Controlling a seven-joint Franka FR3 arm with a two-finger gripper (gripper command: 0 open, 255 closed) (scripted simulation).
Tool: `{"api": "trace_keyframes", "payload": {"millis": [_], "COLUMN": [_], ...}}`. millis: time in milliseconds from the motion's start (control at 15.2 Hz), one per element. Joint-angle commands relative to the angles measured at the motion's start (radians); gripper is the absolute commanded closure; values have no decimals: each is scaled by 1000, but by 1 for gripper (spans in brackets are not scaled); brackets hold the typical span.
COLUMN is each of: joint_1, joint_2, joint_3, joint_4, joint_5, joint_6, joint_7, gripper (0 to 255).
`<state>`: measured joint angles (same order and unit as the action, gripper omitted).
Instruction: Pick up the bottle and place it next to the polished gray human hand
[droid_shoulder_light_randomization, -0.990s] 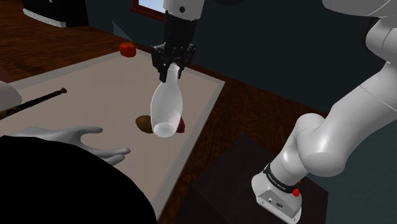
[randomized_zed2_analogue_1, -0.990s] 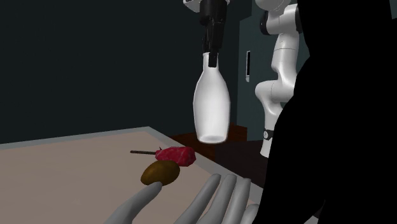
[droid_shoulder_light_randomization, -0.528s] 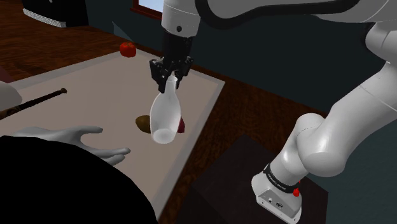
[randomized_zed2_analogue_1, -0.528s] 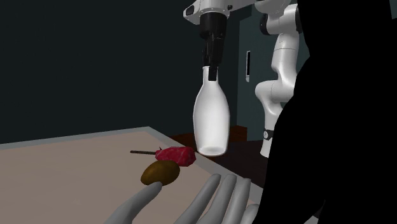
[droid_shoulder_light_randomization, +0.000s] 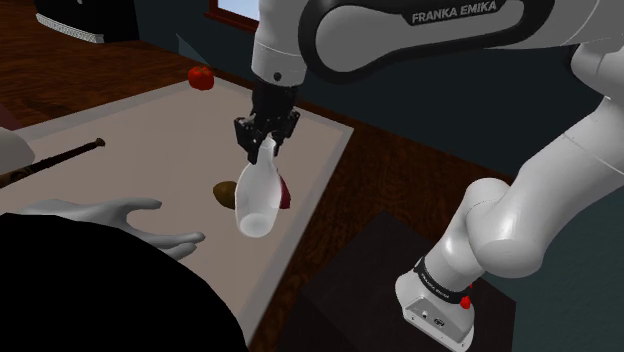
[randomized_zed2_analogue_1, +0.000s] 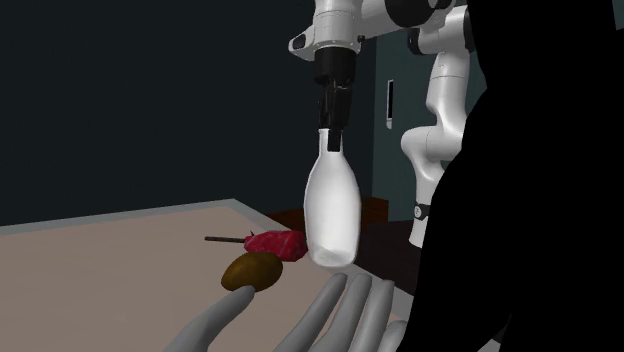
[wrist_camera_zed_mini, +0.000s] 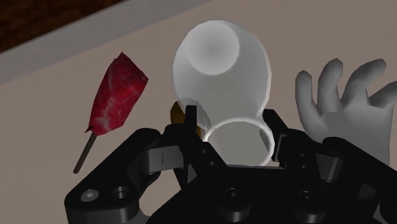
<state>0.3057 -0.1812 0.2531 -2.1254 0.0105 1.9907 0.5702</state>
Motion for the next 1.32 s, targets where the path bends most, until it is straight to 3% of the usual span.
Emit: {"api": "trace_keyframes", "payload": {"millis": [0, 528, 1056, 1122, 1254], "joint_1": [-1, -1, -1, -1, -1], "joint_2": [7, 42, 42, 43, 43], "joint_3": [0, 5, 5, 5, 5], "joint_4": [-19, -100, -100, -100, -100], "joint_5": [-2, -11, -11, -11, -11], "joint_6": [27, 142, 142, 142, 142], "joint_7": [0, 10, 10, 10, 10], "gripper": [255, 255, 255, 0, 0]}}
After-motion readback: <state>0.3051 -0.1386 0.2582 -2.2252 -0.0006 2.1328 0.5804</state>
